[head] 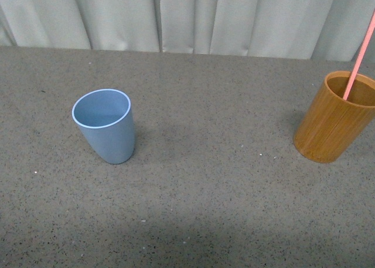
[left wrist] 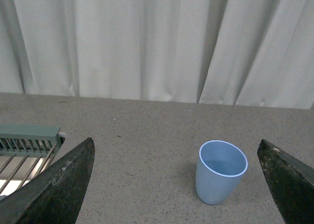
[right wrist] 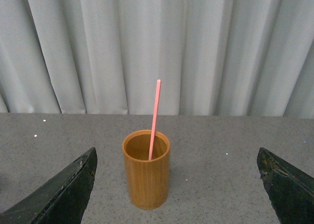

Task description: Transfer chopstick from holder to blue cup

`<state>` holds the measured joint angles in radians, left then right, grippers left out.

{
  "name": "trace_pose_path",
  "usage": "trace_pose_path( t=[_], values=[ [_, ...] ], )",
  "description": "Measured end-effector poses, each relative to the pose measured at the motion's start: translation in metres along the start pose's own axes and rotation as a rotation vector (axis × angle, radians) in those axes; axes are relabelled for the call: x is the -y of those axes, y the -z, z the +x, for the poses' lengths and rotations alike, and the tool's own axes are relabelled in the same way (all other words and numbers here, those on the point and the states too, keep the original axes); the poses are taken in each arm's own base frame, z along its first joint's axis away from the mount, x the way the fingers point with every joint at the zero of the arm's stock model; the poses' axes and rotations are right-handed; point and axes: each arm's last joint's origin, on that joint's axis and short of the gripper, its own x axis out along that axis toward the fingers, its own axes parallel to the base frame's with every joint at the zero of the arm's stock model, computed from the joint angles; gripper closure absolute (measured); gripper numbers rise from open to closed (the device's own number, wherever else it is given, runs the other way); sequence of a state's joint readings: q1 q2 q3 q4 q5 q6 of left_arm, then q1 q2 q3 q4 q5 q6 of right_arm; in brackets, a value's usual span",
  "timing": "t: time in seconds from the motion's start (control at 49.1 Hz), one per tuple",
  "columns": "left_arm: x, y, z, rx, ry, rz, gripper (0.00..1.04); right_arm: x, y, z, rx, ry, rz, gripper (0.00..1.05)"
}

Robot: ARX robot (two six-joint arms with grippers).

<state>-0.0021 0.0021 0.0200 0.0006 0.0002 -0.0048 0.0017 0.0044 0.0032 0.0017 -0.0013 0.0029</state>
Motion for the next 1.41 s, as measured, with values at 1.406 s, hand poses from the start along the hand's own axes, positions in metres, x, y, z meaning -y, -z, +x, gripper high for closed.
trace_pose_path(
  t=[1.406],
  values=[
    [0.0000, 0.0000, 0.0000, 0.000, 0.000, 0.000, 0.07, 0.0000, 0.0000, 0.0000, 0.000, 0.000, 0.000, 0.10]
  ],
)
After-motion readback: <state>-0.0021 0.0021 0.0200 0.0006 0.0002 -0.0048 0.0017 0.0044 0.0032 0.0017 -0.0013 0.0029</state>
